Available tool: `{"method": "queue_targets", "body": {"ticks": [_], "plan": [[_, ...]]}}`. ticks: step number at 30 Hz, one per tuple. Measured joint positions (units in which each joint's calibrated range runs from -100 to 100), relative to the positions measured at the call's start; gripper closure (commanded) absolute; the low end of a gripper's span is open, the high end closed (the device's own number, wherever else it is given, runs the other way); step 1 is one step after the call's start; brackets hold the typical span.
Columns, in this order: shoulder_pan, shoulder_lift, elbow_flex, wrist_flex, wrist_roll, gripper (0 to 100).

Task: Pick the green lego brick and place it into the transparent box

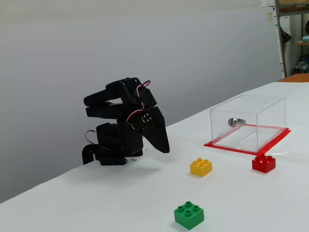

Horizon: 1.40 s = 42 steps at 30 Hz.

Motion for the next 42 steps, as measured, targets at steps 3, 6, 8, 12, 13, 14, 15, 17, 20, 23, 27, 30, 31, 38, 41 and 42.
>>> {"method": "queue_targets", "body": {"ticks": [3,6,8,12,13,14,15,17,20,23,27,30,31,38,41,42], "plan": [[2.35,10.4,-6.35,-4.54,0.0,99],[4.27,18.94,-12.09,-8.31,0.0,99],[5.77,23.93,-16.15,-10.2,0.0,99],[6.62,32.05,-24.54,-11.65,0.0,99],[6.62,33.83,-26.65,-11.74,0.0,99],[6.52,35.6,-28.77,-11.74,0.0,99],[6.52,37.46,-30.8,-11.74,0.0,99],[7.05,41.1,-34.69,-11.74,0.0,99],[8.44,47.36,-40.95,-12.25,0.0,99],[9.72,53.95,-47.66,-12.51,0.15,99],[11.43,62.24,-55.43,-12.51,0.2,99],[11.54,67.15,-59.58,-12.51,0.2,99],[11.54,68.41,-60.64,-12.51,0.2,99],[12.61,75.1,-66.02,-12.68,0.2,99],[14.1,77.29,-66.81,-12.68,0.2,99],[14.64,78.05,-67.08,-12.68,0.2,99]]}}
